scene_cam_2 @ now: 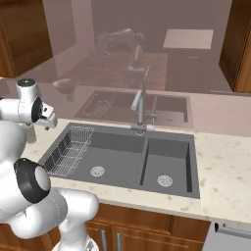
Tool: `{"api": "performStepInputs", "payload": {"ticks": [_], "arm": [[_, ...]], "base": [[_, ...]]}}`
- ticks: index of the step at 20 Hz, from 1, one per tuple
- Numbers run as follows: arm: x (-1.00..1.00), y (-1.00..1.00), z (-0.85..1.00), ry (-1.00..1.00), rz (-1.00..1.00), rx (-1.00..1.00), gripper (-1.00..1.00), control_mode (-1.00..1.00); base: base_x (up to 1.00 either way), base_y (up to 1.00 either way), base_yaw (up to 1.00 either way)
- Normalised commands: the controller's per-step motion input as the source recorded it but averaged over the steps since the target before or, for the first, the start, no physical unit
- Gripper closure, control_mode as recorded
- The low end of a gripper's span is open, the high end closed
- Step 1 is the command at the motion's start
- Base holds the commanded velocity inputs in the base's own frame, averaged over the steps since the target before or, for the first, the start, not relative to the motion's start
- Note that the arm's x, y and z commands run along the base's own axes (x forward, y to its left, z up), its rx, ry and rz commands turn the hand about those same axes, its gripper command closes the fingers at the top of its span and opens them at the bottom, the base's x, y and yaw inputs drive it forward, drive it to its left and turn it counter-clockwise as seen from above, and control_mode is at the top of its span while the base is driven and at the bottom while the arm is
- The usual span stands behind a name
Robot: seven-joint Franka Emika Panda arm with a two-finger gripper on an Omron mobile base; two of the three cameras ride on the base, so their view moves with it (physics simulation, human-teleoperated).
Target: Place the glass cup in the left basin and the bowl in the right basin of the sink.
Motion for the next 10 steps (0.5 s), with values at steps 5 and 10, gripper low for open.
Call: {"api": "performStepInputs", "payload": {"ticks": [5, 10], "arm": [[0.00, 0.23, -0.17, 0.00, 0.00, 0.00, -1.00, -1.00], [0.00, 0.21, -0.15, 0.00, 0.00, 0.02, -1.00, -1.00]], "base": [[0.00, 0.00, 0.00], [0.00, 0.00, 0.00]]}}
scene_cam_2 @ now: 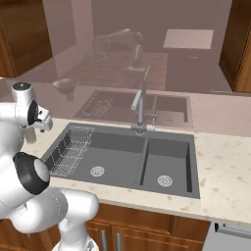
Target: Place the glass cup in the left basin and the bowl in the right basin of the sink.
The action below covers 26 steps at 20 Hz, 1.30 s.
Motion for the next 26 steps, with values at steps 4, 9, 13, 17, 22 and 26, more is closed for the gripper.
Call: {"api": "performStepInputs", "payload": {"ticks": [4, 9, 13, 17, 22, 26], "arm": [[0.05, 0.16, -0.01, 0.00, 0.00, 0.06, -1.00, -1.00], [0.13, 0.12, 0.00, 0.00, 0.00, 0.08, -1.00, -1.00], [0.17, 0.19, -0.04, 0.00, 0.00, 0.06, -1.00, -1.00], [0.16, 0.21, -0.15, 0.00, 0.00, 0.02, -1.00, -1.00], [0.17, 0.23, -0.21, 0.00, 0.00, 0.00, -1.00, -1.00], [0.16, 0.16, -0.14, 0.00, 0.00, 0.00, -1.00, -1.00]], "base": [[0.00, 0.00, 0.00], [0.00, 0.00, 0.00], [0.00, 0.00, 0.00], [0.00, 0.00, 0.00], [0.00, 0.00, 0.00], [0.00, 0.00, 0.00]]}}
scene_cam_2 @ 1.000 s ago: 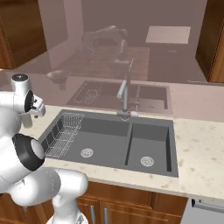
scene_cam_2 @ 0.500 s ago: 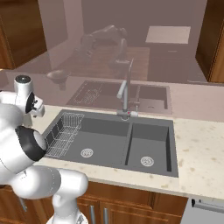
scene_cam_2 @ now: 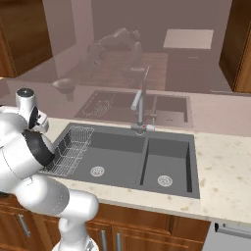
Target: Place the glass cup in the left basin and the bowl in the right basin of the sink.
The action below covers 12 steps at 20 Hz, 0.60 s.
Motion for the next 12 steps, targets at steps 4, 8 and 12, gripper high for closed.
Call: {"api": "performStepInputs", "payload": {"ticks": [4, 8, 12], "arm": [[0.17, 0.18, -0.16, 0.00, 0.00, 0.00, -1.00, -1.00], [0.21, 0.12, -0.12, 0.00, 0.00, 0.00, -1.00, -1.00], [0.23, 0.04, -0.05, 0.00, 0.00, 0.00, -1.00, -1.00]], "base": [[0.00, 0.00, 0.00], [0.00, 0.00, 0.00], [0.00, 0.00, 0.00]]}}
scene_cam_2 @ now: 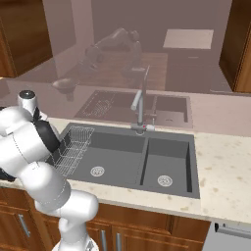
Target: Place the glass cup in the left basin and the bowl in the right basin of the sink.
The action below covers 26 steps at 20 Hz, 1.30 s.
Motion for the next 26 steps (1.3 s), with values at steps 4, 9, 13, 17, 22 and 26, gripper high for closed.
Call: {"api": "performStepInputs", "payload": {"ticks": [4, 9, 13, 17, 22, 26], "arm": [[0.22, 0.08, -0.06, 0.00, 0.00, 0.00, -1.00, -1.00], [0.20, 0.11, -0.07, 0.00, 0.00, 0.00, -1.00, -1.00], [0.13, 0.18, -0.14, 0.00, 0.00, 0.00, -1.00, -1.00], [0.12, 0.15, -0.14, 0.00, 0.00, 0.00, -1.00, -1.00], [0.10, 0.09, -0.10, 0.00, 0.00, 0.00, -1.00, -1.00], [0.07, 0.01, -0.07, 0.00, 0.00, 0.00, -1.00, -1.00]], "base": [[0.00, 0.00, 0.00], [0.00, 0.00, 0.00], [0.00, 0.00, 0.00], [0.00, 0.00, 0.00], [0.00, 0.00, 0.00], [0.00, 0.00, 0.00]]}}
